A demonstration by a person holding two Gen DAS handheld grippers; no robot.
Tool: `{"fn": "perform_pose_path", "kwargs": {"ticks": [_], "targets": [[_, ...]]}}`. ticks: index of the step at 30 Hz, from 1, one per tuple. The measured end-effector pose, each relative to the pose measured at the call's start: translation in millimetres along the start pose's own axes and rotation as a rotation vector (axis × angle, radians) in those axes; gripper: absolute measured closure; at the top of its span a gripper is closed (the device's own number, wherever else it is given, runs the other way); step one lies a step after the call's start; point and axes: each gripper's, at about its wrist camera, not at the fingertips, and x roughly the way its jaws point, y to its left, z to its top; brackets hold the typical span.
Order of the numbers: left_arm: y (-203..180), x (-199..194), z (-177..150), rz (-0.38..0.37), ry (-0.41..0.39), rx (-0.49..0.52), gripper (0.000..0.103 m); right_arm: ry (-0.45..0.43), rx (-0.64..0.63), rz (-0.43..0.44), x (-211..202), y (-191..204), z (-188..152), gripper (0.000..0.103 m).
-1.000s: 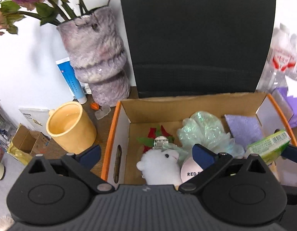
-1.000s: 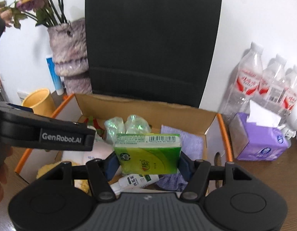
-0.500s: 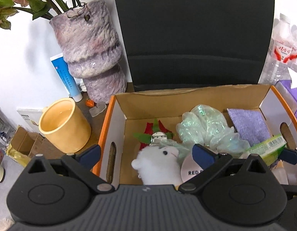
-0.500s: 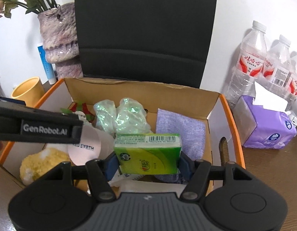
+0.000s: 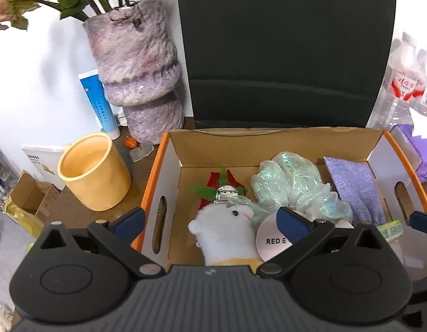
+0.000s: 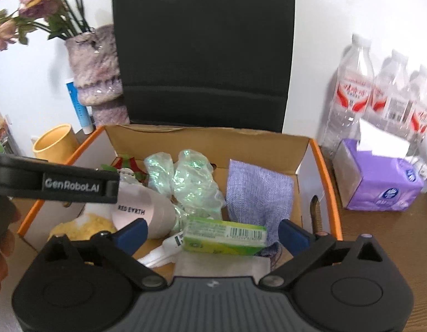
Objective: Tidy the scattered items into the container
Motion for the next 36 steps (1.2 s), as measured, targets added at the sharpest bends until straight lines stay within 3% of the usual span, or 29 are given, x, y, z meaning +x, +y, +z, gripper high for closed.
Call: {"fn": "perform_pose_path", "kwargs": {"ticks": [10, 21, 36], "targets": [[14, -38, -12, -0.009, -0.048, -0.058, 0.0, -0.027, -0.017, 0.0, -47, 13, -10, 0.0], [27, -93, -38, -0.087, -0.095, -0.092, 0.0, -0.055, -0.042, -0.027, -103, 27, -31, 0.0], [57, -183, -77, -0.124, -0.222, -0.116, 0.0, -0.095, -0.046, -0.04, -190, 47, -68, 0.0]]}}
